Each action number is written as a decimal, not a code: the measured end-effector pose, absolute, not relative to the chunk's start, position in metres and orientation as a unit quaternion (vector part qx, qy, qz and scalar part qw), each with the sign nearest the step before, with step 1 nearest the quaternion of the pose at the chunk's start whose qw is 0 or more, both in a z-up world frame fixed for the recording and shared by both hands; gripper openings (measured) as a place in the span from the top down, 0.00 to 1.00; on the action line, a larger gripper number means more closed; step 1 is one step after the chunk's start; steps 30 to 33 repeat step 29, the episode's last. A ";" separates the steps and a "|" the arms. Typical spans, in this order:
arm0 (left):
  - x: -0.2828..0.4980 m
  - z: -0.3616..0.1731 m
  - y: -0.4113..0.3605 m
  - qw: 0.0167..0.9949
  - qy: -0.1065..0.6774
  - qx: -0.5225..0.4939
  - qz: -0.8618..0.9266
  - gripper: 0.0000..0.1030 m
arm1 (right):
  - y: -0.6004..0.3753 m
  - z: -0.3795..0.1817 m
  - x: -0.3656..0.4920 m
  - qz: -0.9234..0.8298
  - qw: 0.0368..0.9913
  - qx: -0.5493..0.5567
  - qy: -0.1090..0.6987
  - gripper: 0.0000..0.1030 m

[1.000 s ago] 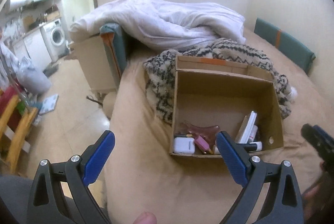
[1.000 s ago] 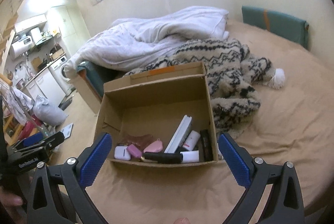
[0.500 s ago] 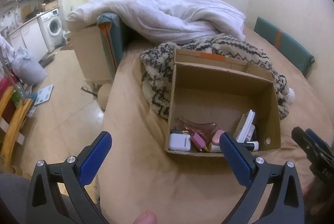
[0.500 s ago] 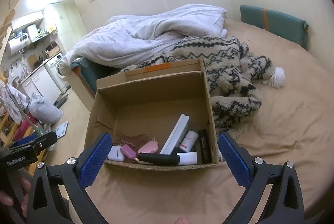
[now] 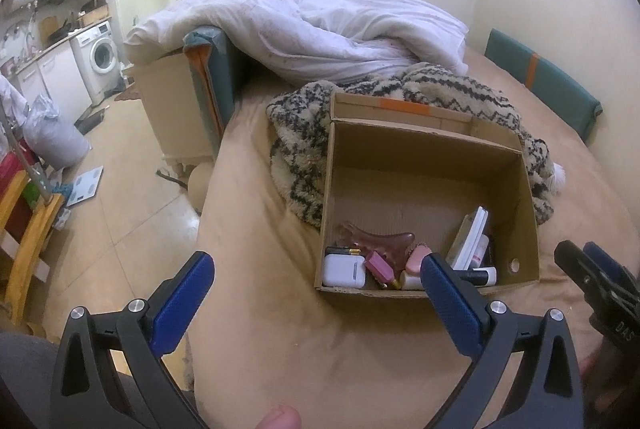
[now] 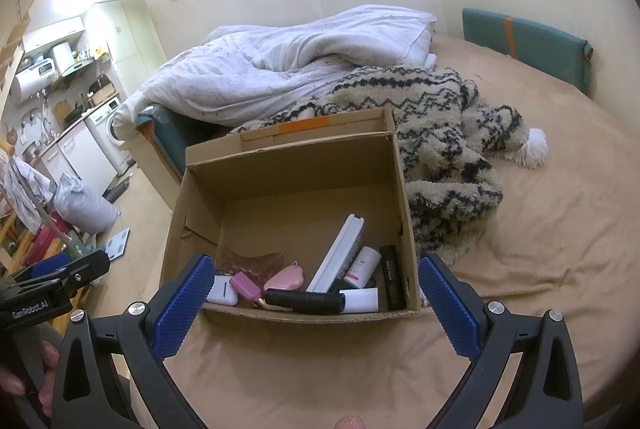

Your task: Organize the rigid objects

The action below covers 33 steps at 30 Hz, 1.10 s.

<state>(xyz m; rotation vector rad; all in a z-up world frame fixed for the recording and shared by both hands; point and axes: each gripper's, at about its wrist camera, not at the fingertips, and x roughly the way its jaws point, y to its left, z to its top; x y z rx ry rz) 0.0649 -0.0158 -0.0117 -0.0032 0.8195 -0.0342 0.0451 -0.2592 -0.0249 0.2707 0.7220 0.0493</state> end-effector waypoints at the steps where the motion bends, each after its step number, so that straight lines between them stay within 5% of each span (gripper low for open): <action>1: 0.065 -0.012 -0.016 0.917 0.399 -0.002 -0.016 0.00 | -0.259 -0.025 0.045 0.024 0.927 0.132 0.352 0.00; 33: 0.065 -0.017 -0.012 0.911 0.410 -0.018 -0.027 0.00 | -0.258 -0.025 0.046 0.025 0.926 0.131 0.354 0.00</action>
